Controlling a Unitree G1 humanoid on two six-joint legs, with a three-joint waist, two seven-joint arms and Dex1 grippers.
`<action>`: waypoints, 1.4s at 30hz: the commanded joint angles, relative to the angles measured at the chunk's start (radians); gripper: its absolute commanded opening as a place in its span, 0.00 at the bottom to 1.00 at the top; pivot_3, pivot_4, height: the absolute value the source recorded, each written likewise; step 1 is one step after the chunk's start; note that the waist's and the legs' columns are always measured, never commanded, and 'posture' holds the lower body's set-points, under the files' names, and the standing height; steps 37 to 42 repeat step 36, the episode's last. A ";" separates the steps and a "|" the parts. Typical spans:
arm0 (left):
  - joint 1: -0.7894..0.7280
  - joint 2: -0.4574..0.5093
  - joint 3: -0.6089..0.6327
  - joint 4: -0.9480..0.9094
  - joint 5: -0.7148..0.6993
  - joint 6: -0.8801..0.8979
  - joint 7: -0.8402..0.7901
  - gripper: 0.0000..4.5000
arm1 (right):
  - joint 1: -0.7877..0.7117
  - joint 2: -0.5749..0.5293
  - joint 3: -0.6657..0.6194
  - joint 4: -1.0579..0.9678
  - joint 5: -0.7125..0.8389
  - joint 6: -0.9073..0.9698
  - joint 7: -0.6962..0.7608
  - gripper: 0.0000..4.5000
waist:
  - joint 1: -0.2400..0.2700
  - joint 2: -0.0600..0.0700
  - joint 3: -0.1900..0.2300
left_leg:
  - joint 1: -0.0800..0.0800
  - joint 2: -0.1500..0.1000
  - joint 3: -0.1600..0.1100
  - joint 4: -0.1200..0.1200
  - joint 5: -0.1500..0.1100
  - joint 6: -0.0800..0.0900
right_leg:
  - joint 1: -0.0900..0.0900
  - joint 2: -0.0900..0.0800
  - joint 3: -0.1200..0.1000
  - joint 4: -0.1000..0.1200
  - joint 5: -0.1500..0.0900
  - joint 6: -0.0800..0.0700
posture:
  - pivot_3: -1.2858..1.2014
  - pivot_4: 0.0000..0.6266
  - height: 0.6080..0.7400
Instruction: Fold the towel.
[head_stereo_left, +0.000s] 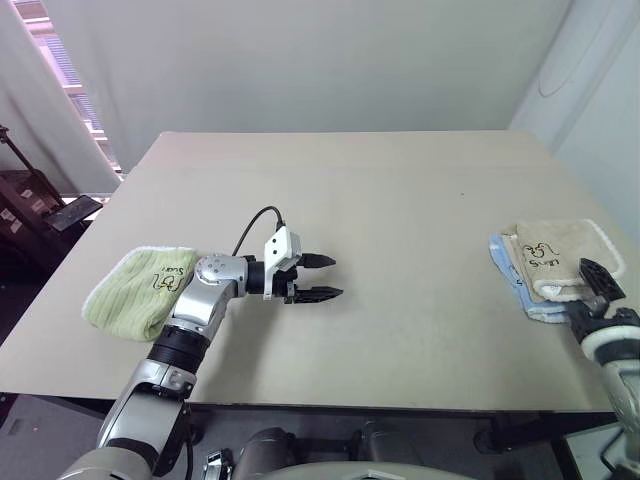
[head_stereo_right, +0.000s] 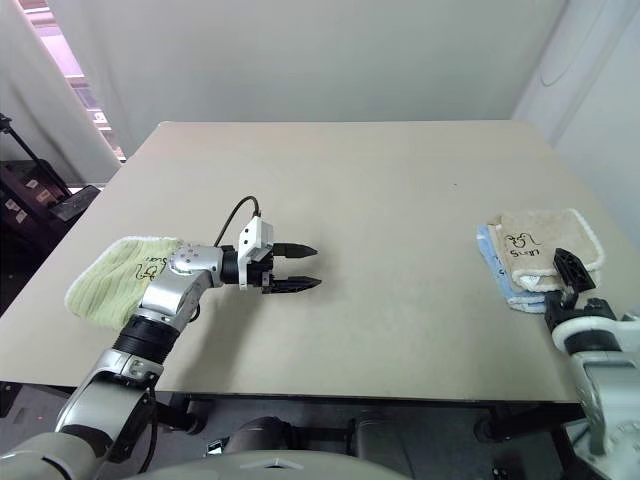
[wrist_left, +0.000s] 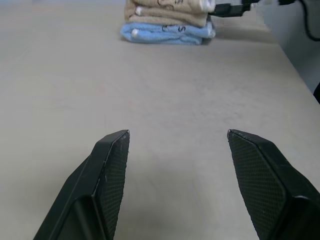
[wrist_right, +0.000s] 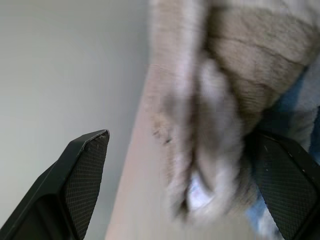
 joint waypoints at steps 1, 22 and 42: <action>-0.028 0.006 0.044 0.000 -0.026 0.003 0.002 0.73 | 0.159 -0.096 0.032 -0.200 0.141 0.112 0.166 1.00 | -0.001 0.001 0.000 | 0.000 0.000 0.000 0.000 0.000 0.000 | 0.000 0.000 0.000 0.000 -0.002 0.003 | 0.52 0.00 0.88; 0.220 0.209 0.258 -0.358 -0.278 0.263 -0.012 0.73 | 0.067 -0.433 0.621 -0.266 -0.902 -0.345 1.051 1.00 | 0.025 -0.008 0.005 | -0.001 -0.002 -0.001 0.000 -0.005 0.007 | 0.006 -0.002 -0.002 -0.017 0.001 0.003 | 0.52 0.00 0.88; 0.406 0.293 0.388 -0.493 -0.346 0.278 0.036 0.73 | -0.100 -0.455 0.767 -0.056 -0.996 -0.350 1.328 1.00 | 0.022 -0.008 0.006 | 0.004 -0.002 -0.001 0.001 -0.007 0.004 | 0.007 -0.006 -0.002 -0.016 0.002 -0.004 | 0.52 0.00 0.88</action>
